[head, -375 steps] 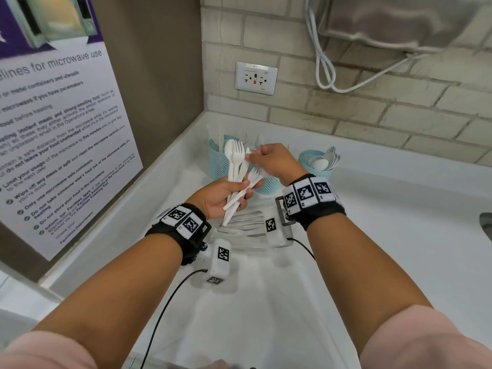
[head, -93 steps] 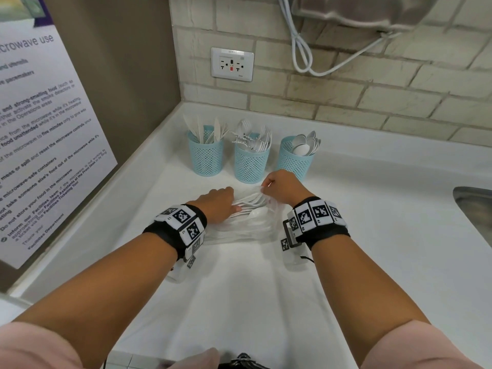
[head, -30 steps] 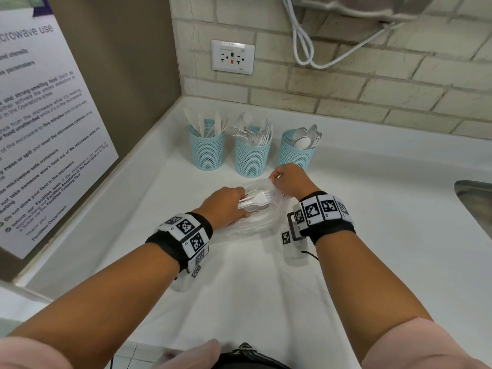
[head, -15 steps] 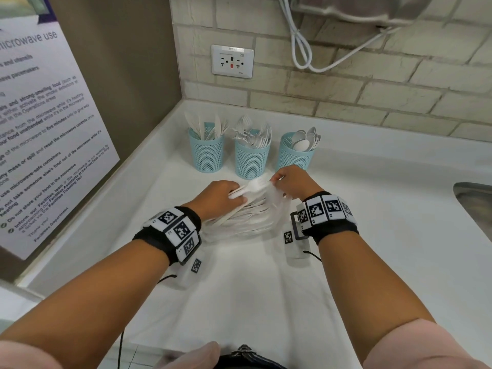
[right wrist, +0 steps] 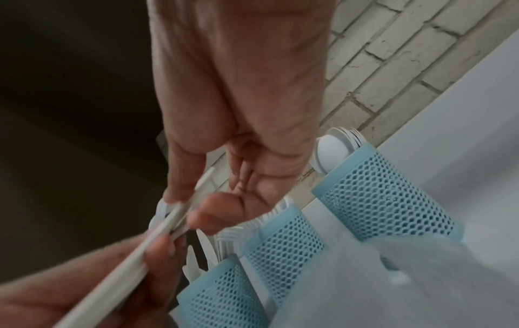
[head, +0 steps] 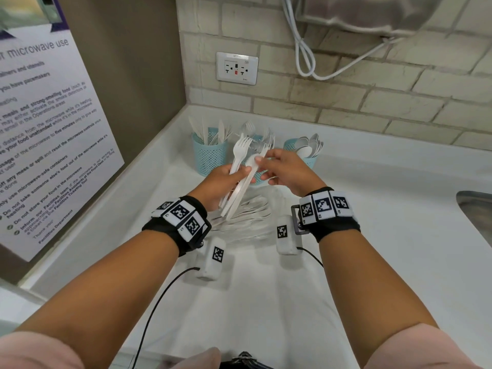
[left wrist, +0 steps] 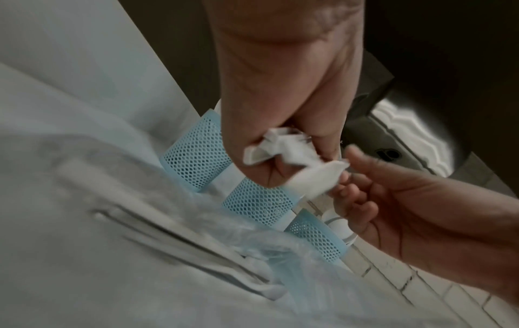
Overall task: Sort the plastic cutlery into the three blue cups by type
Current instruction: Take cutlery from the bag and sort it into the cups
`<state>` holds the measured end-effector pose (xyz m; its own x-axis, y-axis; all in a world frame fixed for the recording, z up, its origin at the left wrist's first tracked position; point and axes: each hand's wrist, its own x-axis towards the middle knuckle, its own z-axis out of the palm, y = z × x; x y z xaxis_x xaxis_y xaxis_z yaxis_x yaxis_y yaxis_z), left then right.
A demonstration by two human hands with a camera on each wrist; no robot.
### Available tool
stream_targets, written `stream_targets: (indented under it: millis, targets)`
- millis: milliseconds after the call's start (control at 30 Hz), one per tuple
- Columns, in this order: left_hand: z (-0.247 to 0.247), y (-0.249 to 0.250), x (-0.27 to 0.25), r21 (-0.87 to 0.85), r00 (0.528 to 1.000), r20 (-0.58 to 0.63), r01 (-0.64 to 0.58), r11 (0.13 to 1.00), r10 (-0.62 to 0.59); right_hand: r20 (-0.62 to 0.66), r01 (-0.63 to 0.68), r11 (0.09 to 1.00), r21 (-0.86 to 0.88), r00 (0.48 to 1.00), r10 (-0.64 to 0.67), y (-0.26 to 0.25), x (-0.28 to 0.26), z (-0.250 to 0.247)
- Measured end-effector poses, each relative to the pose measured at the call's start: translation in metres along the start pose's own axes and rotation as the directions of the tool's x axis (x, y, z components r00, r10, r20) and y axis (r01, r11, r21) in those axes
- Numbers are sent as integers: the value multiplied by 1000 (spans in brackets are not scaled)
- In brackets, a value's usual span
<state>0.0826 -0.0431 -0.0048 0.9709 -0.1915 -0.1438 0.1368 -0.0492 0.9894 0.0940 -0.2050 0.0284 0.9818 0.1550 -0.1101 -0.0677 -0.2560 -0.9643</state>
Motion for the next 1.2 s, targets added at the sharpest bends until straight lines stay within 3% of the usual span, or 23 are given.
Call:
stream_targets:
  millis: [167,400,667,900,1200]
  targets:
    - [3,-8,2,-92,999,1,43,995,-43,-19,-18,989,146,1000,21,8,3,5]
    - [0,-11,-2,-333,967,172,239,912,-190,-30,-28,987,161,999,33,10,4,3]
    - [-4,-8,-6,-300,931,307,290,909,-196,-44,-77,988,137,995,84,13,5,4]
    - [-2,-10,-5,-350,939,260,309,884,-226,-28,-139,988,73,990,141,12,9,7]
    - [0,-5,-5,-351,944,252,295,889,-214,-119,-152,964,219,976,181,3,17,4]
